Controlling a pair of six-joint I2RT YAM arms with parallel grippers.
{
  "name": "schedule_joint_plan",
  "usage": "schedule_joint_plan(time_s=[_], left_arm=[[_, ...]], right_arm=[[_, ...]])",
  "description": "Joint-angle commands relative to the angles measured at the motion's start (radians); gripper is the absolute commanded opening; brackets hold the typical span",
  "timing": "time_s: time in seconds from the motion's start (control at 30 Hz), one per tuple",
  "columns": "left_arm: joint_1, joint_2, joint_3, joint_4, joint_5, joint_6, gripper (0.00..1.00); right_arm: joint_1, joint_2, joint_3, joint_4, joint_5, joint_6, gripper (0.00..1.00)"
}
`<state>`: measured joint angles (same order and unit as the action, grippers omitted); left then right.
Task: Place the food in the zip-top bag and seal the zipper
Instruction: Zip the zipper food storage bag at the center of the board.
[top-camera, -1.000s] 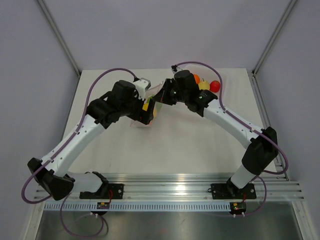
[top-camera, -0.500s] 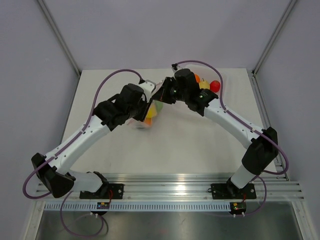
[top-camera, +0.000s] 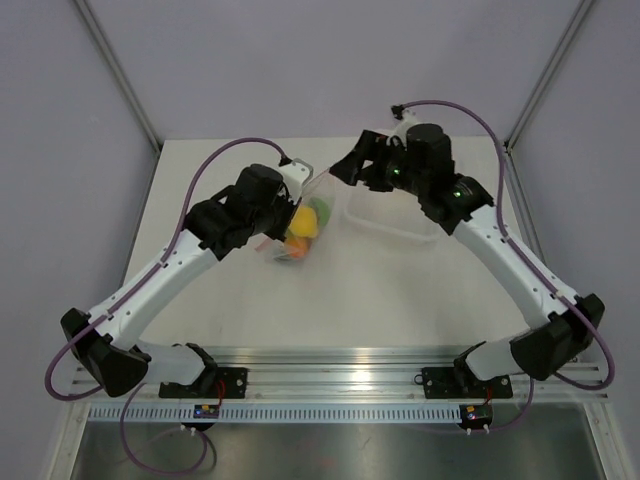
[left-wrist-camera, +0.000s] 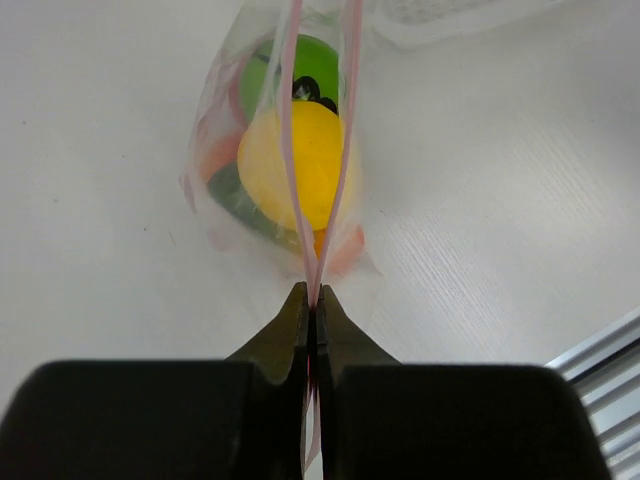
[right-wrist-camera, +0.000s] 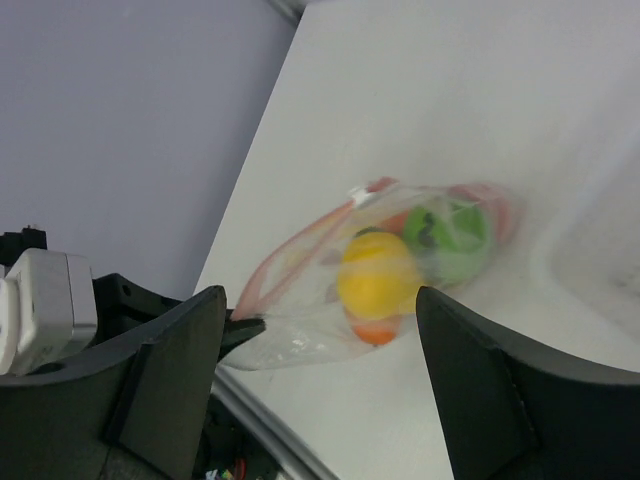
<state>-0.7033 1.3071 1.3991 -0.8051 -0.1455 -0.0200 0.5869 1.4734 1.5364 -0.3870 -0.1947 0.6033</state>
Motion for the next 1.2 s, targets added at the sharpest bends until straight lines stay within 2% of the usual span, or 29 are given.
schedule_joint_plan(time_s=[0.0,0.07,0.17,0.3,0.4,0.43,0.57,0.73,1.03,1.17], left_arm=[[0.048,-0.04,0.057,0.081,0.173,0.068,0.0],[0.079,-0.035,0.078,0.07,0.257,0.093,0.0],[0.12,-0.035,0.104,0.04,0.357,0.136,0.0],[0.16,-0.04,0.136,-0.015,0.454,0.207,0.0],[0.186,-0.052,0.152,-0.031,0.5,0.248,0.0],[0.195,-0.058,0.156,-0.032,0.512,0.256,0.0],[0.235,-0.083,0.173,-0.026,0.645,0.316,0.0],[0.258,-0.068,0.205,-0.064,0.745,0.376,0.0],[0.266,-0.043,0.259,-0.183,0.895,0.466,0.0],[0.266,-0.037,0.273,-0.2,0.905,0.468,0.0]], right_arm=[[-0.113,-0.149,-0.082,0.057,-0.058,-0.14,0.84],[-0.127,-0.18,-0.122,0.066,-0.028,-0.256,0.84],[-0.128,-0.214,-0.244,0.17,-0.075,-0.437,0.86],[-0.128,-0.268,-0.464,0.457,-0.153,-0.58,0.88],[-0.14,-0.271,-0.467,0.465,-0.257,-0.628,0.91],[-0.159,-0.248,-0.447,0.445,-0.358,-0.631,0.92],[-0.209,-0.165,-0.343,0.392,-0.541,-0.579,0.9],[-0.263,-0.111,-0.371,0.507,-0.75,-0.501,0.87],[-0.263,-0.035,-0.346,0.6,-0.721,-0.517,0.9],[-0.263,0.01,-0.329,0.694,-0.804,-0.453,0.82]])
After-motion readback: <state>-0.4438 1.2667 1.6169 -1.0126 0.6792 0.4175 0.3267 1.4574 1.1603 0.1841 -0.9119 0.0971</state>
